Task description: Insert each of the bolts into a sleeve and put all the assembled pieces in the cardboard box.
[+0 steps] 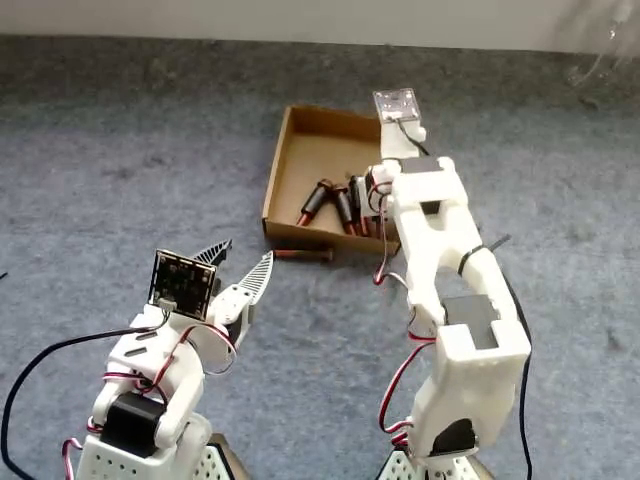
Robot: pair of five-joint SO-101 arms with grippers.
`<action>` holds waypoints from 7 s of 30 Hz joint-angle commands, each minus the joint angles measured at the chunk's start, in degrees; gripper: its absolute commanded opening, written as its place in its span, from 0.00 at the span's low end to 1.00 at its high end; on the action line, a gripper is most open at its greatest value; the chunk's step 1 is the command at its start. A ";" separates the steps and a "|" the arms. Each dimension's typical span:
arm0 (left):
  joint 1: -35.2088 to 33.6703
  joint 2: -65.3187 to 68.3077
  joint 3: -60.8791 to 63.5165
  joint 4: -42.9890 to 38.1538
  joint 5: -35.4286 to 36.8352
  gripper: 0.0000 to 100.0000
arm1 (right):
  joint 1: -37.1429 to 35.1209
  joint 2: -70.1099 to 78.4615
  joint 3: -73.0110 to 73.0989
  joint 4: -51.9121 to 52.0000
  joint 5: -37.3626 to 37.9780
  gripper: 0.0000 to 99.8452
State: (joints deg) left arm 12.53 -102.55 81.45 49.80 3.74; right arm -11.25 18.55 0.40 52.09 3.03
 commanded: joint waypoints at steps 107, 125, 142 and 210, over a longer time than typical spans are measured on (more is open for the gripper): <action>-0.13 71.34 -49.54 23.30 -27.96 0.18 | 8.13 -88.92 85.76 5.67 16.79 0.01; 5.32 114.86 -75.12 14.95 -37.01 0.18 | 8.13 -88.92 86.02 4.53 16.79 0.01; 4.88 125.93 -76.00 4.57 -36.92 0.18 | 8.13 -88.92 86.02 4.53 16.79 0.01; -1.01 111.43 -80.57 -0.09 -5.27 0.17 | 8.04 -88.92 86.81 3.91 16.79 0.01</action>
State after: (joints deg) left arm 12.44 2.77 5.76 54.73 -1.10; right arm -3.78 -69.80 86.90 57.45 20.35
